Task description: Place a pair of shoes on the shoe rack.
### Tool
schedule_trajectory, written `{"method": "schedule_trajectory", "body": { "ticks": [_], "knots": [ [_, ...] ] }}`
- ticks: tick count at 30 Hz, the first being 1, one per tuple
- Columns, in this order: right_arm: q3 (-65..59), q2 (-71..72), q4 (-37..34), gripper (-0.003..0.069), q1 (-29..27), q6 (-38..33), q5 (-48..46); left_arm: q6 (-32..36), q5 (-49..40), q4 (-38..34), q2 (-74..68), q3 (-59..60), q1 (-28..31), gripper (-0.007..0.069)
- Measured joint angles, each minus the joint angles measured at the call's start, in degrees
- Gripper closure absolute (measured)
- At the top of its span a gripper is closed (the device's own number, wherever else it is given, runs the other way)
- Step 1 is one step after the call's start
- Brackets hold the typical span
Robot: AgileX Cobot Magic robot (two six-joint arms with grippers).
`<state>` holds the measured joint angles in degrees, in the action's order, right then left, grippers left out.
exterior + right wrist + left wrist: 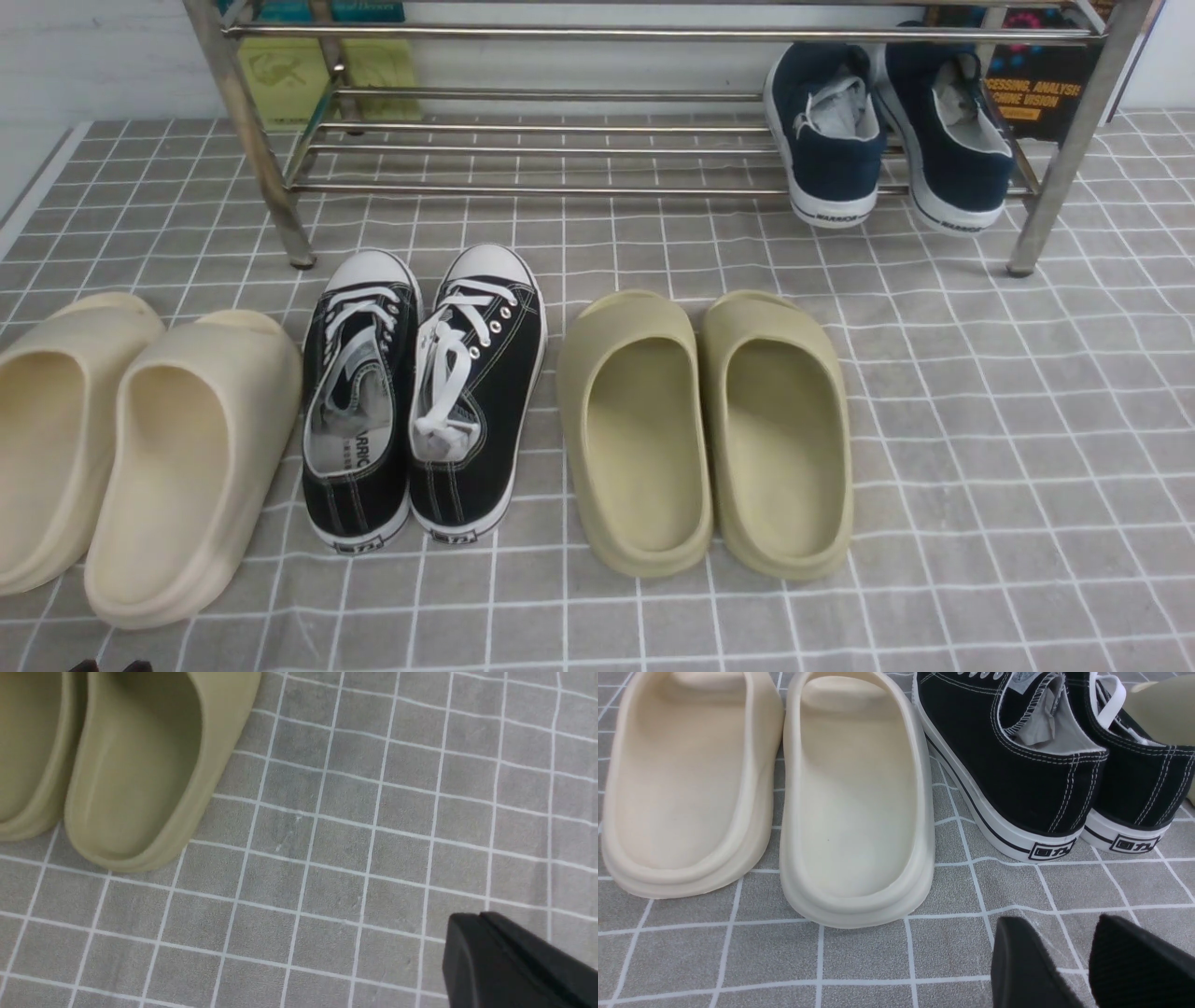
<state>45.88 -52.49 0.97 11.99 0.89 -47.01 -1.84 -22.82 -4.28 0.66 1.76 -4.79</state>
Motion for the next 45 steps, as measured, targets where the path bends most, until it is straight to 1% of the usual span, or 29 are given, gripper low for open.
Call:
{"method": "schedule_trajectory", "body": {
  "ticks": [3,5,9,11,16,24,25,26,27,30,31,34,42,45],
  "knots": [
    [-12.21,9.14,-2.74,0.0664,0.0,0.1,10.57,0.0,0.0,0.0,0.0,0.0,0.0,0.0386],
    [-18.11,14.92,-4.38,0.0664,0.0,0.13,17.08,0.0,0.0,0.0,0.0,0.0,0.0,0.0386],
    [-26.61,23.34,-5.95,0.0664,0.0,0.13,26.27,0.0,0.0,0.0,0.0,0.0,0.0,0.0386],
    [-29.91,27.56,-6.56,0.0662,0.0,0.17,28.61,0.0,0.0,0.0,0.0,0.0,0.0,0.0386],
    [-35.95,32.98,-7.11,0.0662,0.0,0.17,29.51,0.0,0.0,0.0,0.0,0.0,0.0,0.0386],
    [-41.63,34.73,-7.1,0.0659,0.0,0.17,29.47,0.0,0.0,0.0,0.0,0.0,0.0,0.0386],
    [-44.34,38.07,-7.1,0.0659,-1.25,0.17,29.47,0.0,0.0,0.0,0.0,0.0,0.0,0.0386],
    [-44.34,38.54,-7.1,0.0659,-1.5,0.17,29.47,0.0,0.0,0.0,0.0,0.0,0.0,0.0386],
    [-46.72,43.12,-7.1,0.0657,-4.39,0.17,28.21,0.0,0.0,0.0,0.0,0.0,0.0,0.0386],
    [-47.07,50.08,-7.1,0.0655,-9.15,0.37,26.28,0.0,0.0,0.0,0.0,0.0,0.0,0.0386],
    [-47.07,51.9,-7.1,0.0655,-11.01,0.37,26.09,0.0,0.0,0.0,0.0,0.0,0.0,0.0386],
    [-46.97,53.06,-7.04,0.0654,-13.38,0.37,25.62,0.0,-0.01,-0.03,0.0,0.0,0.0,0.0386],
    [-46.86,53.06,-6.91,0.0648,-14.12,0.37,25.13,0.0,-0.01,-0.03,0.0,0.0,0.0,0.0386],
    [-46.86,53.06,-6.19,0.0646,-12.64,0.42,25.07,0.0,-0.01,-0.03,0.0,0.0,0.0,0.0386]
  ]
}}
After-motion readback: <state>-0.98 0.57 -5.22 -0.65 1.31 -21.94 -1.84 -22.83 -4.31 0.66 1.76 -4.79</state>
